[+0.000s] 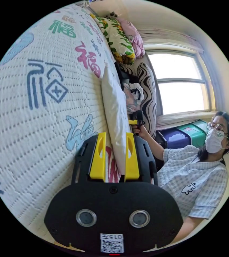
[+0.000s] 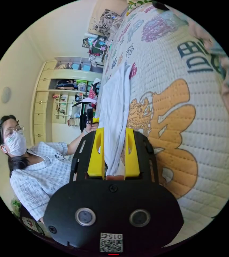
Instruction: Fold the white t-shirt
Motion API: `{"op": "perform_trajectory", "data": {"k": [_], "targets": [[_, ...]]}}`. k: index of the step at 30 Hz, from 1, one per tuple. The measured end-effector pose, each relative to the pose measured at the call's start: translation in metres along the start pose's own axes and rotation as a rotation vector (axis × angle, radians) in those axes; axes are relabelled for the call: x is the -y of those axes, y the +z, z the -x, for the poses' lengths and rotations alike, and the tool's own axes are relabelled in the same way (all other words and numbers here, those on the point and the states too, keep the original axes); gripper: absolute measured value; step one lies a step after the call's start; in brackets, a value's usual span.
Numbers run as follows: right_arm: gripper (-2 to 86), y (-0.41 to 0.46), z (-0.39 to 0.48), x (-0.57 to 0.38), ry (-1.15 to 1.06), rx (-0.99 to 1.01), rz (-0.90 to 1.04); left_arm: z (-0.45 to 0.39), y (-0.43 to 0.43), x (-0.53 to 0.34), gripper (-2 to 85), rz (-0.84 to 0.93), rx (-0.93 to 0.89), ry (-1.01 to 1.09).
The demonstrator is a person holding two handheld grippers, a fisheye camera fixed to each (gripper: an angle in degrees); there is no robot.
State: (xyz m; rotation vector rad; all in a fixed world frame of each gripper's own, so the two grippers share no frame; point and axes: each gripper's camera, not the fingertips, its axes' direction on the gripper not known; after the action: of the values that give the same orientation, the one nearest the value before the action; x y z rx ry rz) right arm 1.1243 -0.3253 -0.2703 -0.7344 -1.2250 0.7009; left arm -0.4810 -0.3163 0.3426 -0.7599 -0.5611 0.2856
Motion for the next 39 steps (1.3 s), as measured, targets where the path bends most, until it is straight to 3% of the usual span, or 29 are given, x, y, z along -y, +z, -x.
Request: {"op": "perform_trajectory", "data": {"k": [3, 9, 12, 16, 19, 23, 25, 31, 39], "targets": [[9.2, 0.007, -0.009, -0.003, 0.014, 0.073, -0.041, 0.005, 0.006, -0.011, 9.4, -0.046, -0.081, -0.024], [3.7, 0.039, 0.001, 0.011, -0.017, 0.069, 0.104, -0.015, 0.028, -0.004, 3.9, 0.020, -0.038, -0.001], [2.6, 0.036, -0.002, 0.001, 0.030, 0.090, 0.136, -0.012, 0.014, -0.020, 2.4, -0.002, -0.108, -0.050], [3.1, 0.022, -0.002, -0.021, 0.081, 0.058, 0.131, -0.019, 0.008, -0.045, 6.0, 0.045, -0.026, -0.079], [8.0, 0.022, 0.002, -0.029, 0.074, 0.089, 0.111, -0.021, 0.010, -0.066, 11.8, 0.005, -0.148, -0.115], [9.0, 0.043, 0.018, -0.017, 0.028, 0.050, 0.259, -0.040, 0.023, -0.085, 12.3, 0.080, -0.096, -0.086], [4.6, 0.049, 0.026, -0.011, 0.016, -0.006, 0.306, -0.048, 0.024, -0.092, 11.2, 0.059, -0.086, -0.091], [0.3, 0.028, 0.019, -0.016, 0.096, -0.048, 0.221, -0.070, 0.041, -0.106, 2.1, 0.033, -0.076, -0.088], [4.5, 0.038, 0.011, -0.028, 0.156, 0.008, 0.255, -0.081, 0.047, -0.139, 4.7, 0.031, -0.015, -0.184]]}}
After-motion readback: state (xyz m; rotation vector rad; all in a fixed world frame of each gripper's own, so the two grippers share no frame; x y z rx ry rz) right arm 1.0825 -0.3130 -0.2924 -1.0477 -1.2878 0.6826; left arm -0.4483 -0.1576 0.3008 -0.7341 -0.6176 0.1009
